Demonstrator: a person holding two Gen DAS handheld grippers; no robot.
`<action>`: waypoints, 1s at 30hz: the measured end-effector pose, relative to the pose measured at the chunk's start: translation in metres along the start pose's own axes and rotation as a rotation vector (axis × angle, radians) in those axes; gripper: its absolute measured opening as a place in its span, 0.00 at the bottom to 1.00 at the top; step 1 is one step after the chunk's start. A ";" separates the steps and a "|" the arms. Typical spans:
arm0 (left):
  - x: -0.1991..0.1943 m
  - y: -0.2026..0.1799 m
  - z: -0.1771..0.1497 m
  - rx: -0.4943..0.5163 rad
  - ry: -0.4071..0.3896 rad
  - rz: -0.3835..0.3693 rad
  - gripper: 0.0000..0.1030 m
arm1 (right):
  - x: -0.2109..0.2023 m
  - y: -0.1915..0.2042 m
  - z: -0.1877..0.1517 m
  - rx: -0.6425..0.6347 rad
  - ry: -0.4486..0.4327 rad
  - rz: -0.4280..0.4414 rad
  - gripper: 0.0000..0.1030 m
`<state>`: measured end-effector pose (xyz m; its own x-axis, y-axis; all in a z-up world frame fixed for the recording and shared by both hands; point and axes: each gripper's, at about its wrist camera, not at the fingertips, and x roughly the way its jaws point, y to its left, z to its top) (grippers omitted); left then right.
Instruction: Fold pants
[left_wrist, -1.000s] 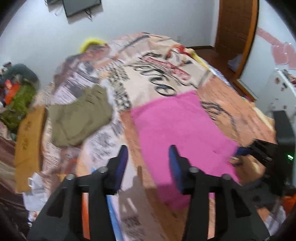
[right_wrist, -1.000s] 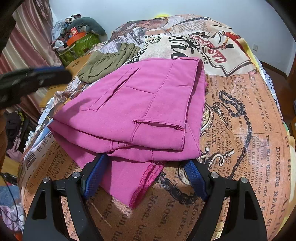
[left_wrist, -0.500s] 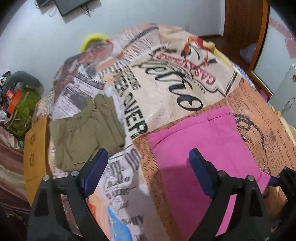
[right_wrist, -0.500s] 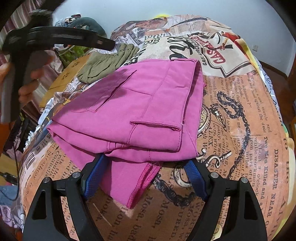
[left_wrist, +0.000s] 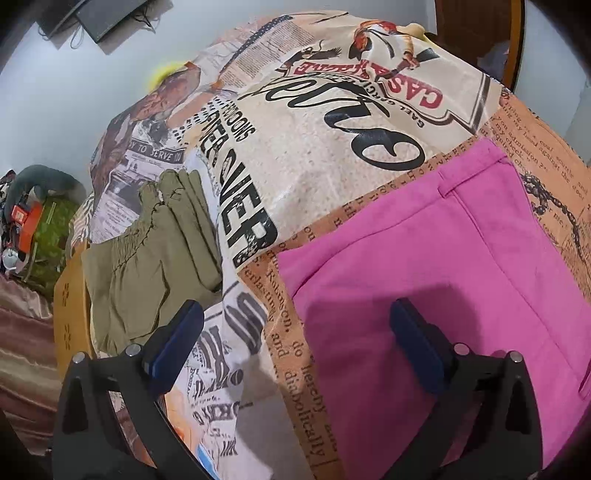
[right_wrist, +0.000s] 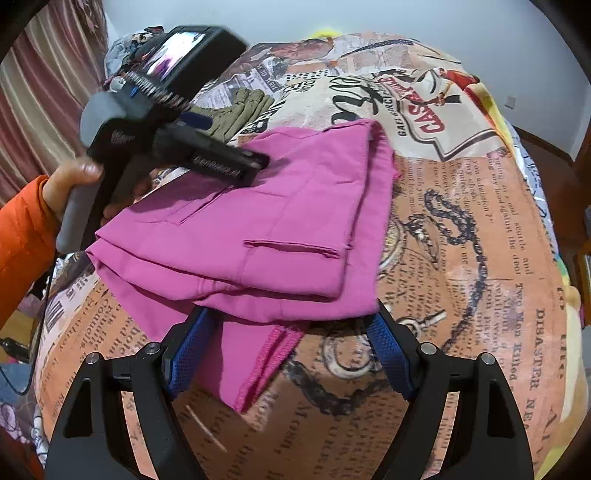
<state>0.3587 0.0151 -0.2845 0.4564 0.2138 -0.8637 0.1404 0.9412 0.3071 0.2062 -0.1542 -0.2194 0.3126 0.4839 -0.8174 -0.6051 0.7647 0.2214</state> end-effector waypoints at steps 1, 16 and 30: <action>-0.001 0.001 -0.002 -0.004 -0.001 0.002 1.00 | -0.002 -0.002 0.000 0.003 -0.002 -0.008 0.77; -0.040 0.024 -0.071 -0.146 0.017 -0.092 1.00 | -0.054 0.011 0.006 0.012 -0.118 -0.042 0.77; -0.096 -0.017 -0.125 -0.106 -0.008 -0.158 1.00 | -0.047 0.023 -0.007 0.050 -0.097 -0.033 0.77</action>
<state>0.2021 0.0115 -0.2568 0.4432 0.0598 -0.8944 0.1177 0.9853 0.1241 0.1727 -0.1620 -0.1798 0.4025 0.4949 -0.7701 -0.5569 0.8001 0.2232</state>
